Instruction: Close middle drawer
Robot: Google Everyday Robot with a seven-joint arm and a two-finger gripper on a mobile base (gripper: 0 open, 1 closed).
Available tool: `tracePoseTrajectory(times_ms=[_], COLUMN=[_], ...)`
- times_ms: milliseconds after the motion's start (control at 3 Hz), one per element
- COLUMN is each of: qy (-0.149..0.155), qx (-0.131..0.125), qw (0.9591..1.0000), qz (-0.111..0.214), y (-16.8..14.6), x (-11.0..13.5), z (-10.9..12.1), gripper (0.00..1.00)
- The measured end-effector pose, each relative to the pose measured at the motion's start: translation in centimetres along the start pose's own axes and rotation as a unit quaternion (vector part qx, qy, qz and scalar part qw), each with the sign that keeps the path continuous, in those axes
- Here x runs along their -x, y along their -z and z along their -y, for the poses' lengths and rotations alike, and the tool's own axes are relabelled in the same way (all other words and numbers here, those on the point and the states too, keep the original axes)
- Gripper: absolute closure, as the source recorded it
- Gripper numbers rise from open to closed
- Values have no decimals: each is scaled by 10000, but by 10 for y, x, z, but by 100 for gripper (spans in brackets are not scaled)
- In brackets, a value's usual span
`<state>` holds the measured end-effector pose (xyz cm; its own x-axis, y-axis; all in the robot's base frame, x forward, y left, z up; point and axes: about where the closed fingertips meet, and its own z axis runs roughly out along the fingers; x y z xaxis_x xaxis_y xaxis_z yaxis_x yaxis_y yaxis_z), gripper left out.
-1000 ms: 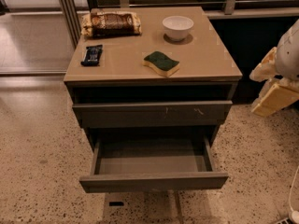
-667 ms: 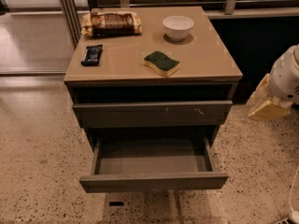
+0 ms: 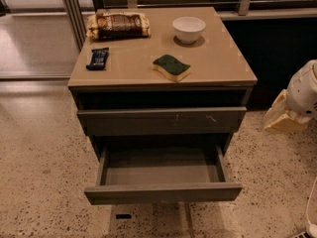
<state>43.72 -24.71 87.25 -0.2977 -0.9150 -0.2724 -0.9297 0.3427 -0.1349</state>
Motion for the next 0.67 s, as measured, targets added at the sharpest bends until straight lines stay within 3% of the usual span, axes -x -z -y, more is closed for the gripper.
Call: tracePoseTrajectory(times_ms=[333, 667], qy=[52, 9], qx=[164, 393], qw=[9992, 9950], qz=[372, 920], y=[-42, -110], x=[-7, -11], z=[-19, -44], gripper=[100, 100])
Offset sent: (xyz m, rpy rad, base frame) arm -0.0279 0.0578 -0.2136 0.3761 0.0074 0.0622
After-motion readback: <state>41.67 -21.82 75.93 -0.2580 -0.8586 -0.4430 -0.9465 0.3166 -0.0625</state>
